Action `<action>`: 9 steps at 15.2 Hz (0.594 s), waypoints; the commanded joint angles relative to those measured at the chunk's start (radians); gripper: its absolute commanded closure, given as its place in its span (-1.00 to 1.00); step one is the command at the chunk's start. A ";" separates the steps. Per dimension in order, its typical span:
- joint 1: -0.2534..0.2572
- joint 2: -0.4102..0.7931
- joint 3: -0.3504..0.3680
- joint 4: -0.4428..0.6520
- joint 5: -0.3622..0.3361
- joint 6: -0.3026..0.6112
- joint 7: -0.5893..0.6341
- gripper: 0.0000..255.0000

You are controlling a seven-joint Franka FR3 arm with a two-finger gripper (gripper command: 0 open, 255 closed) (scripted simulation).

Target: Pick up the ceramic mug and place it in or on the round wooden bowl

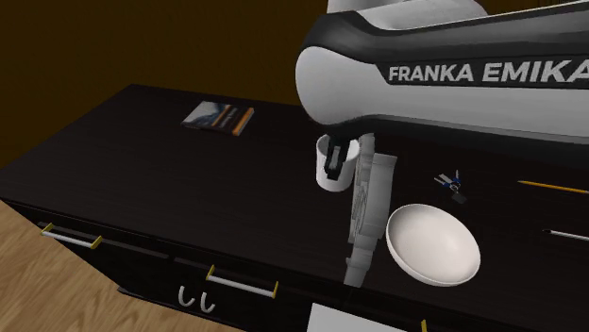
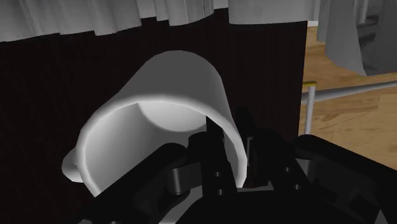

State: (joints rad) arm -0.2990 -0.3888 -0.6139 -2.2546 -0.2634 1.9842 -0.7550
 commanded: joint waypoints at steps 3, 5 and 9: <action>-0.072 -0.138 -0.005 -0.092 -0.076 -0.032 -0.030 1.00; -0.108 -0.198 -0.010 -0.124 -0.107 -0.055 -0.051 1.00; -0.182 -0.310 -0.025 -0.175 -0.165 -0.105 -0.105 1.00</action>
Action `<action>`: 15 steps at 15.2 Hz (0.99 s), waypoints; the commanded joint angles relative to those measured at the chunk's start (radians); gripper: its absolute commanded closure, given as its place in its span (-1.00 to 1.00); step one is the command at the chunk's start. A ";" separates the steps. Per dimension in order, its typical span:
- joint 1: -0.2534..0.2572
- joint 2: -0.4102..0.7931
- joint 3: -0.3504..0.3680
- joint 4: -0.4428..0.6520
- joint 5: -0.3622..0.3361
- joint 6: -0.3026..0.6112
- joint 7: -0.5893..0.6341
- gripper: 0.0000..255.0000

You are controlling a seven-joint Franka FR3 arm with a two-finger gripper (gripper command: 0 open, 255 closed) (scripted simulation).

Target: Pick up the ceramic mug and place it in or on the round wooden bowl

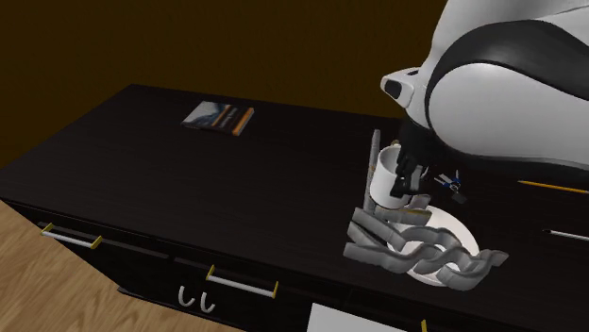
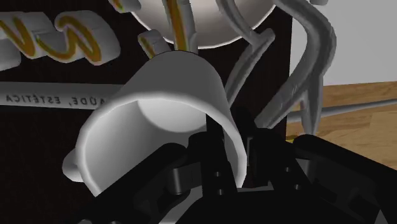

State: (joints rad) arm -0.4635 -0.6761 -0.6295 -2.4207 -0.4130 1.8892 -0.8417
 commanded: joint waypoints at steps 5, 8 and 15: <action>-0.111 -0.144 -0.039 -0.046 -0.081 -0.078 -0.106 1.00; -0.164 -0.204 -0.063 -0.054 -0.118 -0.118 -0.166 1.00; -0.174 -0.197 -0.109 -0.134 -0.157 -0.029 -0.158 1.00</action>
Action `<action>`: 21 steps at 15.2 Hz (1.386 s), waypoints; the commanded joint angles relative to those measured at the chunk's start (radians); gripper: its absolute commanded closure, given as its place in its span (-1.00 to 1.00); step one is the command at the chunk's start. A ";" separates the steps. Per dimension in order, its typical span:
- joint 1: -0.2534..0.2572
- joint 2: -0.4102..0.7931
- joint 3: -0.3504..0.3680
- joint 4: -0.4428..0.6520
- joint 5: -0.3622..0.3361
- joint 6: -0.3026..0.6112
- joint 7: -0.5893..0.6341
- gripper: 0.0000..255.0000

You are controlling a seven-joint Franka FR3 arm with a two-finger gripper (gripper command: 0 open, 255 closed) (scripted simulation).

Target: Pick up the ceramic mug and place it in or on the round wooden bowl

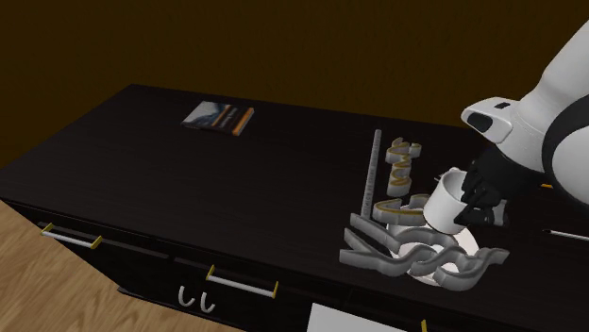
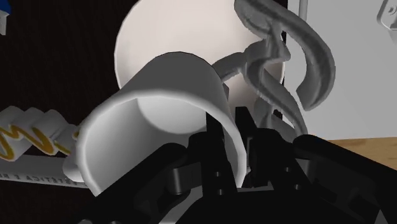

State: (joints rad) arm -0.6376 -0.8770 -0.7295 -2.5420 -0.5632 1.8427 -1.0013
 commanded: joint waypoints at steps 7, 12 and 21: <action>0.039 0.085 -0.037 0.035 0.002 0.010 -0.005 -1.00; 0.241 0.503 -0.165 0.433 0.151 -0.216 -0.129 -1.00; 0.300 0.793 -0.289 0.572 0.273 -0.256 -0.271 -1.00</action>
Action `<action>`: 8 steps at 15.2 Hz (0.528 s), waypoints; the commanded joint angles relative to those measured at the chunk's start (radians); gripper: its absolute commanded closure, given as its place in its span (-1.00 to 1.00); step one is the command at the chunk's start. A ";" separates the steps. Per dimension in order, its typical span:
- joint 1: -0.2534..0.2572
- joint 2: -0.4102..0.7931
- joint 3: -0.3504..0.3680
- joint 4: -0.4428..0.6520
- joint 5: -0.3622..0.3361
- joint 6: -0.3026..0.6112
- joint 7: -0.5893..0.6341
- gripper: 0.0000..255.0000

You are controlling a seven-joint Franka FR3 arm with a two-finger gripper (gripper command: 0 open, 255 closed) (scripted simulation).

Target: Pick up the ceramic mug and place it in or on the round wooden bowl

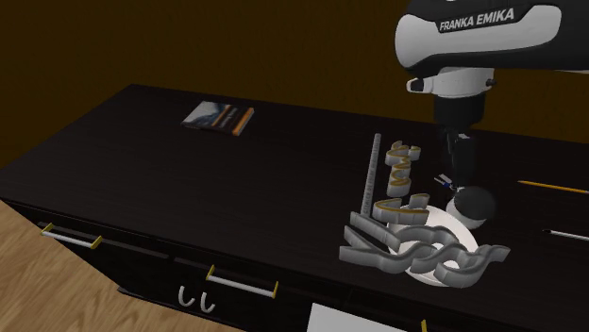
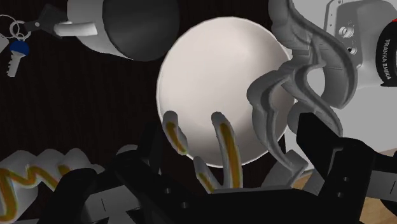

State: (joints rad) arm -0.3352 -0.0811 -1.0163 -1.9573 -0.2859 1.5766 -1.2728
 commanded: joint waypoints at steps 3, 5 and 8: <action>-0.004 -0.011 -0.002 -0.037 -0.012 0.029 0.006 -1.00; -0.004 -0.011 -0.002 -0.036 -0.012 0.029 0.006 -1.00; -0.004 -0.011 -0.002 -0.036 -0.012 0.029 0.006 -1.00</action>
State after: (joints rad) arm -0.3394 -0.0921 -1.0186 -1.9936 -0.2974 1.6057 -1.2664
